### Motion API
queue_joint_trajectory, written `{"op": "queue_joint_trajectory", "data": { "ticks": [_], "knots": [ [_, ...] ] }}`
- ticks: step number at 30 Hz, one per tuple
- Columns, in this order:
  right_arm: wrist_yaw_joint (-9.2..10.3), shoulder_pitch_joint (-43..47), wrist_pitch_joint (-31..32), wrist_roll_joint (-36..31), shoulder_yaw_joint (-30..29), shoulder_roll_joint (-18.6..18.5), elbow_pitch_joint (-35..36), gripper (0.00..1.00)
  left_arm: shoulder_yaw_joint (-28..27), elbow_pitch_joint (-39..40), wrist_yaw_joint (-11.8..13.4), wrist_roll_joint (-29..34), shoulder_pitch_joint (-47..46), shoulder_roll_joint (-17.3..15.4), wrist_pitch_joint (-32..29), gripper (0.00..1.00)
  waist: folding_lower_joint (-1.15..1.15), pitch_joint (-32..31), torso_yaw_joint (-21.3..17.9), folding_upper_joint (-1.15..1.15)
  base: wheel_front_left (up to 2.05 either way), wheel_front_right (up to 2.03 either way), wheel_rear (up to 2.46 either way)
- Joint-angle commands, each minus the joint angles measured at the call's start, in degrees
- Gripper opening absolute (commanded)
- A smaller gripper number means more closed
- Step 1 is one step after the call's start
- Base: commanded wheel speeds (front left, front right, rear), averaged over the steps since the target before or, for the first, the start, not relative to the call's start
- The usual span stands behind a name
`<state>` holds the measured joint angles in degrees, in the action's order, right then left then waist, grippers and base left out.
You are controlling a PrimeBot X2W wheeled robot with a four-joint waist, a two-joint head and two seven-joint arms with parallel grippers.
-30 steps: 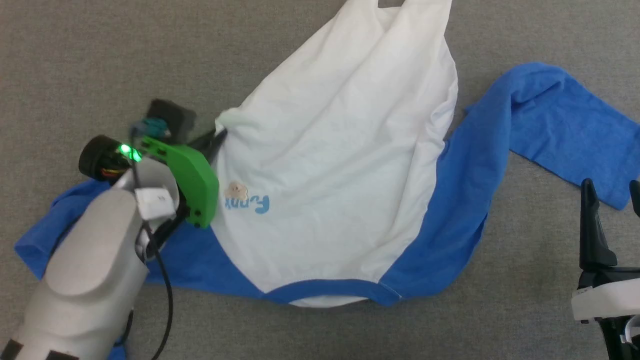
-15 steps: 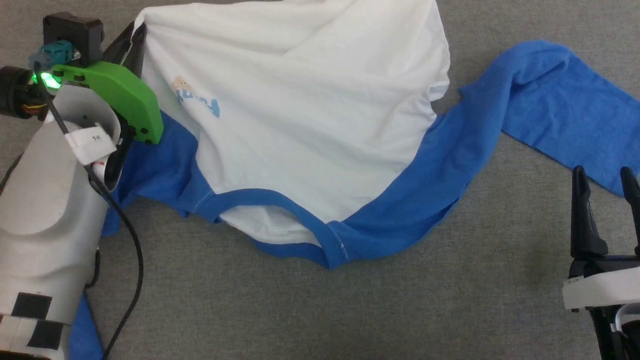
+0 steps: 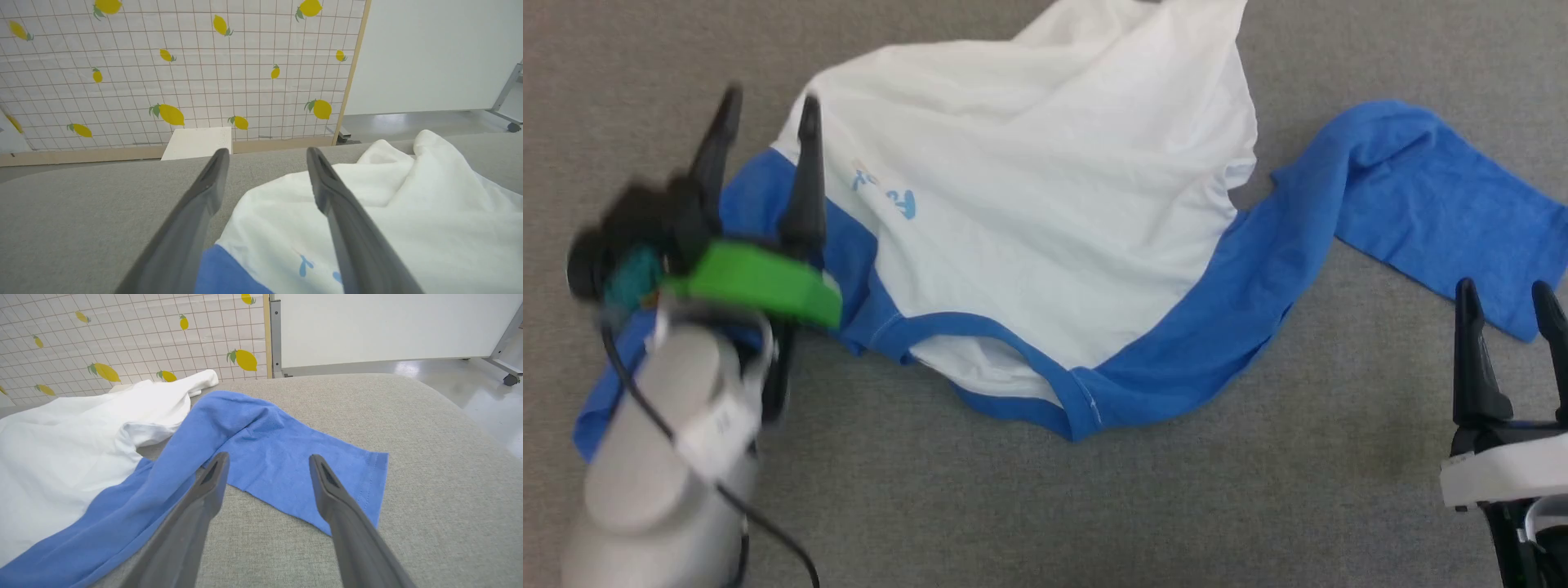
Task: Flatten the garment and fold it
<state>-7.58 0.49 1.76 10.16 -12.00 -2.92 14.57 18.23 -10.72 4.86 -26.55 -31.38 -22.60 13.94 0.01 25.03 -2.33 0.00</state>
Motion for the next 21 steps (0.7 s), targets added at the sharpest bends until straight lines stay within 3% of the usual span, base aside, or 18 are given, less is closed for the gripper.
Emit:
{"op": "queue_joint_trajectory", "data": {
  "ticks": [1,5,10,17,18,21],
  "knots": [
    [0.09,0.88,0.32,0.05,-0.15,0.04,-0.13,1.0,-0.59,3.28,2.11,1.27,4.7,-0.04,0.57,1.0,-0.01,-3.97,1.84,0.0,0.0,0.0,0.0],
    [0.09,2.09,1.12,0.29,-0.08,0.04,-0.16,1.0,-2.19,13.33,8.03,2.64,18.31,1.25,0.93,1.0,-0.01,-6.7,2.69,0.0,0.0,0.0,0.0],
    [0.09,3.78,2.72,0.15,-0.32,0.04,-0.33,1.0,-1.75,21.46,12.45,3.71,31.53,4.41,1.03,1.0,-0.01,-9.19,3.98,0.0,0.0,0.0,0.0],
    [0.09,1.63,10.71,-3.8,-2.1,0.04,1.21,1.0,-0.58,23.46,12.38,4.81,34.97,5.2,1.05,1.0,-0.01,-9.15,4.71,0.0,0.0,0.0,0.0],
    [0.09,-1.87,16.97,-6.59,-1.66,0.04,1.47,1.0,-0.58,23.55,11.68,5.21,33.59,4.44,1.04,1.0,-0.01,-7.66,4.55,0.0,0.0,0.0,0.0],
    [0.09,-5.74,25.3,-7.32,-0.82,-1.71,0.23,1.0,-0.53,23.42,11.01,5.34,32.18,3.83,0.82,1.0,-0.01,-5.77,4.4,0.0,0.0,0.0,0.0]
  ]
}}
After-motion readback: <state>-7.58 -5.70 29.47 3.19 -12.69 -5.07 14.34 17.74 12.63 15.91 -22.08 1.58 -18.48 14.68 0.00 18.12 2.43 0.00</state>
